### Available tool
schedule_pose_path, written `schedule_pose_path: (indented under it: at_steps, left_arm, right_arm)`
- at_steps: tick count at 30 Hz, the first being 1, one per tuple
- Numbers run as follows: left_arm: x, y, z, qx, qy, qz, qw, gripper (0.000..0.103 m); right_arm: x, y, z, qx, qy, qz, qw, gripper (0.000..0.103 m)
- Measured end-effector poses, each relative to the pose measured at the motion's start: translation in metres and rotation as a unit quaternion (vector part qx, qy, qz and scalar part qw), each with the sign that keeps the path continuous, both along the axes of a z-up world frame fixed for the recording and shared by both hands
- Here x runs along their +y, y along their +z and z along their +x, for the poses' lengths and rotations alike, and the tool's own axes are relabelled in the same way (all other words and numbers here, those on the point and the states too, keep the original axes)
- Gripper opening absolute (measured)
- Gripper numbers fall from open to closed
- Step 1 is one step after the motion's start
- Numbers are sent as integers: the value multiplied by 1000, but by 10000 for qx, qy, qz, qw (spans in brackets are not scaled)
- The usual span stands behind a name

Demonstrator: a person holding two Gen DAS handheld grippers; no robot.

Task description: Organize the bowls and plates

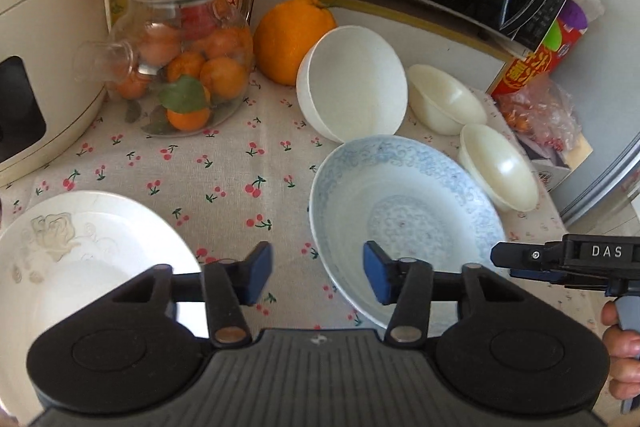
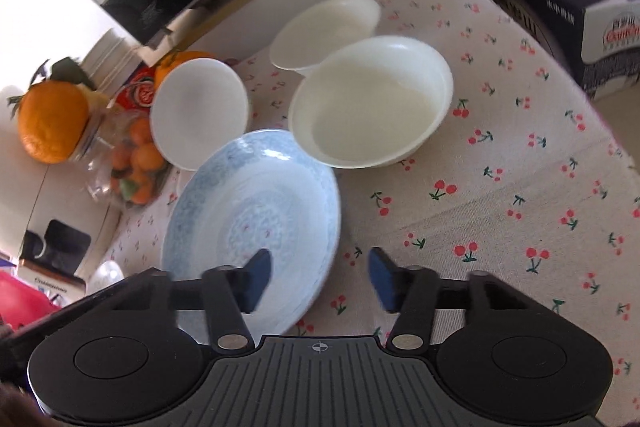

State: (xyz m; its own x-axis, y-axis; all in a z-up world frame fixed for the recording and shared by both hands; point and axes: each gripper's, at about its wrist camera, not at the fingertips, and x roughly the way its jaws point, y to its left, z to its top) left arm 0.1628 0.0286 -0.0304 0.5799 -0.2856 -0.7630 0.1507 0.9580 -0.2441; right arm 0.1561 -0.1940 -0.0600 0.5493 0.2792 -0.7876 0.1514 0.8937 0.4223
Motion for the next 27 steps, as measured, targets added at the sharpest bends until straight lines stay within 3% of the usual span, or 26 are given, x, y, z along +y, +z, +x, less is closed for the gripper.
schedule_pose_path:
  at_steps: [3,7,10,27]
  left_arm:
    - [-2,-8,6,71,-2,61,10000,34]
    - [-3,-15,9,132,-130,-44,9998,12]
    - [-8,-13,4,51,-198,112,9997,10]
    - [-12,-9,-15,287,-283,330,9986,10]
  right_arm:
    - [-3,-9,6,65,-125,57,9999,37]
    - [-5,-17,11,159,-240,162,9995,19]
    - [-5,-19,13,168,-212,233,9994,7]
    - [3,-14,0,284,-30,-43,9996,9]
